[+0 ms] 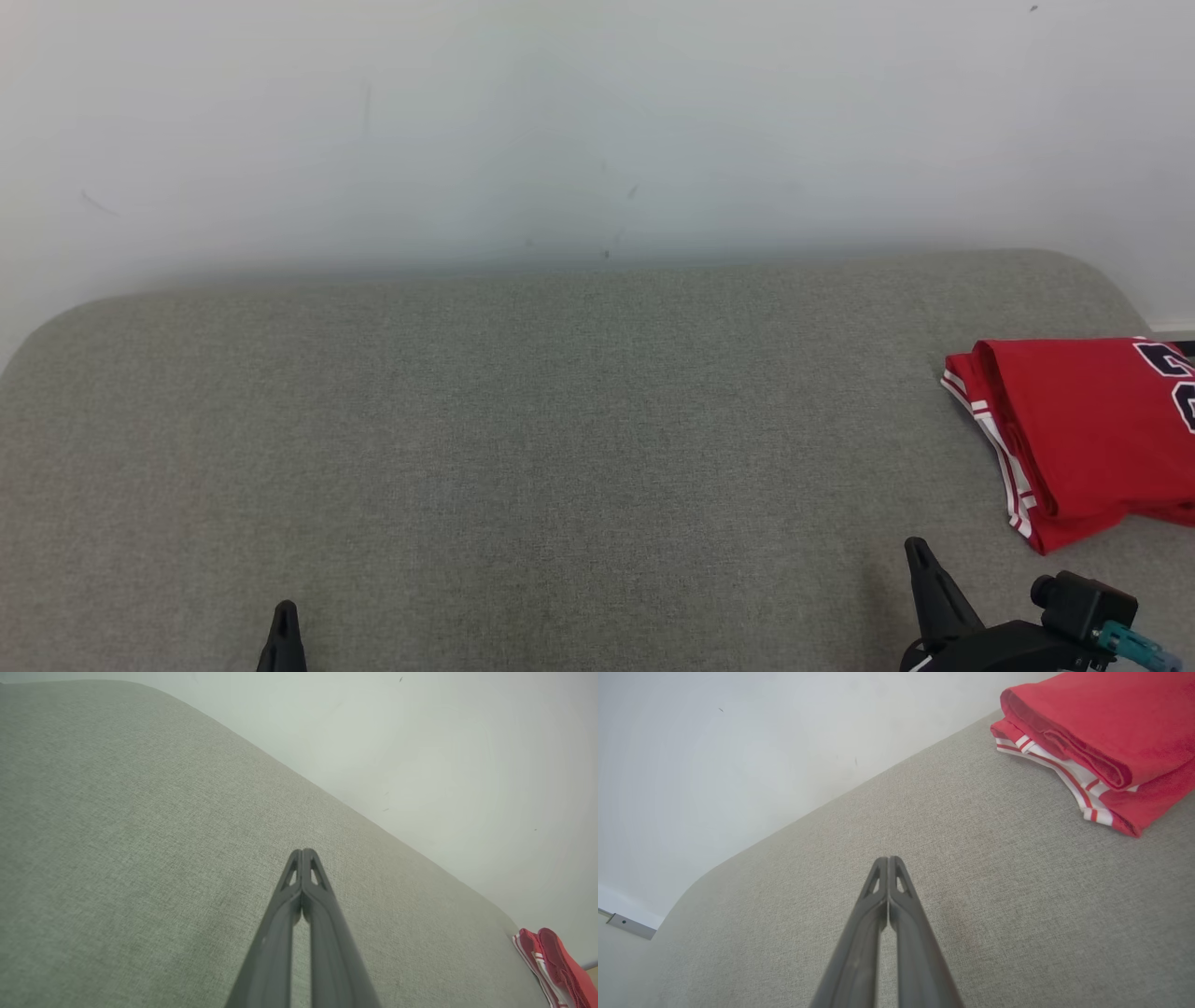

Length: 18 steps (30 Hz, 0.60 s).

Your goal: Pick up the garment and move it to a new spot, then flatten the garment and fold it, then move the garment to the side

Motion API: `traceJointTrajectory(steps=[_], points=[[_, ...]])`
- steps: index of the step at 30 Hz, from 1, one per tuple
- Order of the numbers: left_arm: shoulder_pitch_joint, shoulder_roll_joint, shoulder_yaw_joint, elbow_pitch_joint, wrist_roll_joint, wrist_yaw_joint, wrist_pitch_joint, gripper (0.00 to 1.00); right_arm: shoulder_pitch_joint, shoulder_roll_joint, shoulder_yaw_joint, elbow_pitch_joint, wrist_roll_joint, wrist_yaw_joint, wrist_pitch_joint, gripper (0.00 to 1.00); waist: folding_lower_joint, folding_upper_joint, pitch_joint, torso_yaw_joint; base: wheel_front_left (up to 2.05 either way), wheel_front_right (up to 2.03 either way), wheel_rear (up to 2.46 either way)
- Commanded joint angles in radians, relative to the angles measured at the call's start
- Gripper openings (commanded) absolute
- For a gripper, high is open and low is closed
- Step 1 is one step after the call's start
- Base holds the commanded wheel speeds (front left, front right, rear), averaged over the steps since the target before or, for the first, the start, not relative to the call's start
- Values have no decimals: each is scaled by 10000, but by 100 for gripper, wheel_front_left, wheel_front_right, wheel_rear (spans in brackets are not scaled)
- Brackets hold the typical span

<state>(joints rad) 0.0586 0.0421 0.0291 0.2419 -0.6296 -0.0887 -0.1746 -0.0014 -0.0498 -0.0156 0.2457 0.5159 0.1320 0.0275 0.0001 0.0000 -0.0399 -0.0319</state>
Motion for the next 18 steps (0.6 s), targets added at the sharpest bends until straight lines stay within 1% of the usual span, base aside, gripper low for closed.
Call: traceJointTrajectory(steps=[1, 14, 18], points=[[-322, 50, 1, -104, -457, -54, 86, 0, -330, -5, -95, -129, 491, -4, 55, 0, -1, 0, 8, 6, 0, 0, 0], [-689, 61, 12, 15, -2230, -124, 522, 0, -499, -6, -418, -99, 2429, -7, 291, 0, -1, 0, 65, 45, 0, 0, 0], [-782, 63, 14, 41, -2595, -142, 615, 0, -541, -6, -488, -91, 2844, -7, 336, 0, -1, 0, 78, 54, 0, 0, 0]])
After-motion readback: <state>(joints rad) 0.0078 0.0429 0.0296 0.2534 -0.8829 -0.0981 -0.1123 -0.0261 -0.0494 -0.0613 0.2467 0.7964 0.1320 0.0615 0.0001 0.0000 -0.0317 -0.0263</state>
